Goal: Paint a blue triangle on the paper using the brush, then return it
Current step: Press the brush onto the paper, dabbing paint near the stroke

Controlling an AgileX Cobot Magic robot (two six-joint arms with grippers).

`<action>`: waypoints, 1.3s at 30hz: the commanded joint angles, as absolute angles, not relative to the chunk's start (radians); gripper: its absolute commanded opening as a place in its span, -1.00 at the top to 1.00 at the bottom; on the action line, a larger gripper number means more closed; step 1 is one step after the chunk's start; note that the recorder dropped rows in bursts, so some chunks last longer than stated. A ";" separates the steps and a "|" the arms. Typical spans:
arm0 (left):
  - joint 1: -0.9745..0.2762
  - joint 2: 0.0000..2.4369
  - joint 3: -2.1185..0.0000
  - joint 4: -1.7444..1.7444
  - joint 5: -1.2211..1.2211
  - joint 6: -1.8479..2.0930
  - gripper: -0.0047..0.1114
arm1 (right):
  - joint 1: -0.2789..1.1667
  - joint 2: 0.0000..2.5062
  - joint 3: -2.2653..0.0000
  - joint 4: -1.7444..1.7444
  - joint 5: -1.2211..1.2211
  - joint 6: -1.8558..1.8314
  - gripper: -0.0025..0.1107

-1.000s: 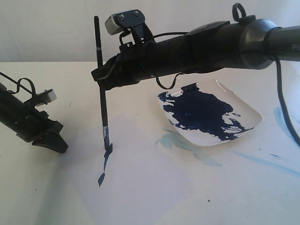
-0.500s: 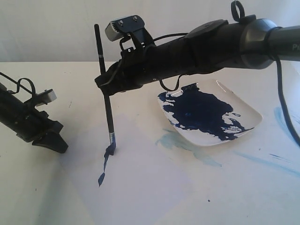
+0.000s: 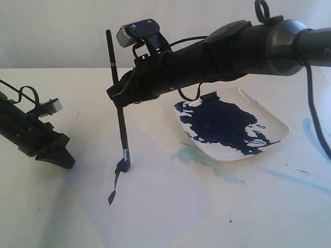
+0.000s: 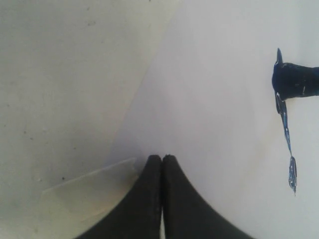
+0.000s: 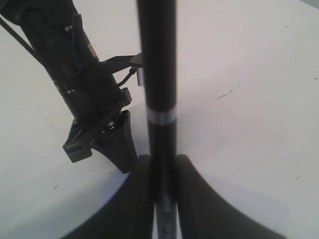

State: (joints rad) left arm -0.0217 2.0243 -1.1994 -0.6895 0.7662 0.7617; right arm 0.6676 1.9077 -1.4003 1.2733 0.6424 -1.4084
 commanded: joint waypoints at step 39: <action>-0.023 2.047 -1.187 -0.642 0.780 0.759 0.92 | 0.667 1.862 -1.405 1.080 0.680 -1.246 0.96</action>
State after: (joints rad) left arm -0.0217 2.0243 -1.1994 -0.6895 0.7662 0.7617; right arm 0.6676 1.8738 -1.4026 1.1019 0.6649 -1.2603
